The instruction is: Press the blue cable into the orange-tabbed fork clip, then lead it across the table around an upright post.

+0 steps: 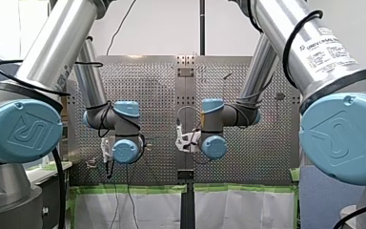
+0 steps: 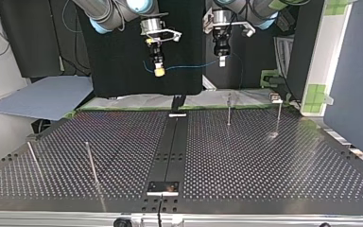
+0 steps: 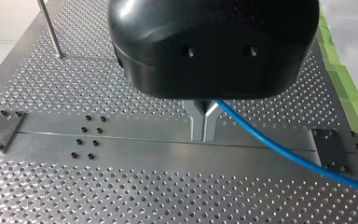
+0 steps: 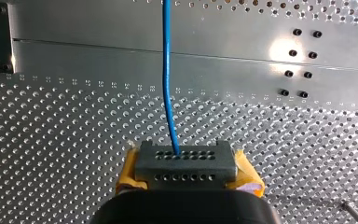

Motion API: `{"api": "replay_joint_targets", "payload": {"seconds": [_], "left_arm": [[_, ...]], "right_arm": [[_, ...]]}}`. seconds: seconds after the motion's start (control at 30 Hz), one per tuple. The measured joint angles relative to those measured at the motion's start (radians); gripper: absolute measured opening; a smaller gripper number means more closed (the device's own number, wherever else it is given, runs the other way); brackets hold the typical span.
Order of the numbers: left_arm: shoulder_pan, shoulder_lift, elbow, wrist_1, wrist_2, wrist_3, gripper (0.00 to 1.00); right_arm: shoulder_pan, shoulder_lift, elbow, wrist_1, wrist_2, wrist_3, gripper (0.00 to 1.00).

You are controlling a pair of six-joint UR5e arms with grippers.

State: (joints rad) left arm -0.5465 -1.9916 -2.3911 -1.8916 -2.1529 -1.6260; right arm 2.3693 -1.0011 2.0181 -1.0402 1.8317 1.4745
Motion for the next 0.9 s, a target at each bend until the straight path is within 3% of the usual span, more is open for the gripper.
{"api": "replay_joint_targets", "payload": {"seconds": [0.17, 0.43, 0.9], "left_arm": [[0.001, -0.006, -0.006, -0.003, 0.002, 0.002, 0.0], [0.001, -0.068, -0.015, -0.008, 0.004, 0.005, 0.0], [0.002, -0.077, -0.015, -0.008, 0.005, 0.005, 0.0]], "right_arm": [[0.0, 0.0, 0.0, -0.001, 0.0, 0.0, 0.0], [0.0, 0.0, -0.001, -0.001, 0.0, 0.0, 0.0], [0.0, 0.0, -0.002, -0.001, 0.0, 0.0, 0.0]]}}
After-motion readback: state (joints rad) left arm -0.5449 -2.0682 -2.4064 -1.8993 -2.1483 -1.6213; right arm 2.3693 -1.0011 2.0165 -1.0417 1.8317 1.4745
